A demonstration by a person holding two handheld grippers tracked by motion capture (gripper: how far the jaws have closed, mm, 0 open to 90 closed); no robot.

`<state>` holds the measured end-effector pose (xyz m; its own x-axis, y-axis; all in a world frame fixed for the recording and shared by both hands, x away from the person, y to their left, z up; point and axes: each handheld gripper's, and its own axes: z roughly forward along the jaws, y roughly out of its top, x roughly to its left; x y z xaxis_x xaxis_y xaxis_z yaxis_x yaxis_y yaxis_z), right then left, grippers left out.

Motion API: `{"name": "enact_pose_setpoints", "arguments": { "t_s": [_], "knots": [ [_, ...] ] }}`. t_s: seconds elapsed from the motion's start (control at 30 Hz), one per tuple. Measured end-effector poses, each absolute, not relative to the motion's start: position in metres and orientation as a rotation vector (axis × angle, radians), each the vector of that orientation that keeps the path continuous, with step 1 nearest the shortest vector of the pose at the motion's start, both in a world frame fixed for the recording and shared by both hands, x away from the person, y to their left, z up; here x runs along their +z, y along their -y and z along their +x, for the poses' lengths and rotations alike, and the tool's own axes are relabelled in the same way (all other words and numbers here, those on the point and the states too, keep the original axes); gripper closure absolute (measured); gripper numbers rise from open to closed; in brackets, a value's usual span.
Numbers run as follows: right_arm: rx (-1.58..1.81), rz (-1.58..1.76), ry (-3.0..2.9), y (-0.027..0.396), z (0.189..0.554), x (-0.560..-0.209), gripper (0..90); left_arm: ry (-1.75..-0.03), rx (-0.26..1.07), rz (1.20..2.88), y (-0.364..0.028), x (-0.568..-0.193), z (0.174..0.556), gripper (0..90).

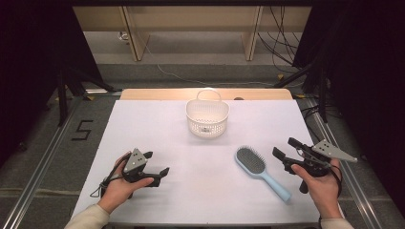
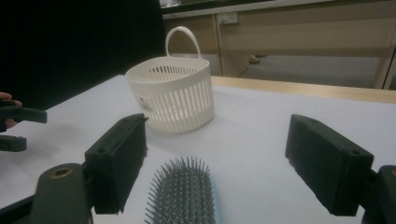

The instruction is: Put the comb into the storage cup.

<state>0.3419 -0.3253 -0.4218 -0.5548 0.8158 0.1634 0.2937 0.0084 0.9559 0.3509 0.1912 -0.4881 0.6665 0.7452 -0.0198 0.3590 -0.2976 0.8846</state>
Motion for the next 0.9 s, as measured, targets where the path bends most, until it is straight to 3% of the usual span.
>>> {"name": "enact_pose_setpoints", "arguments": {
  "t_s": [0.9],
  "knots": [
    [1.568,1.131,-1.884,0.314,0.360,-0.415,21.6,-0.861,0.499,1.906,-0.191,-0.487,0.351,11.9]
  ]
}}
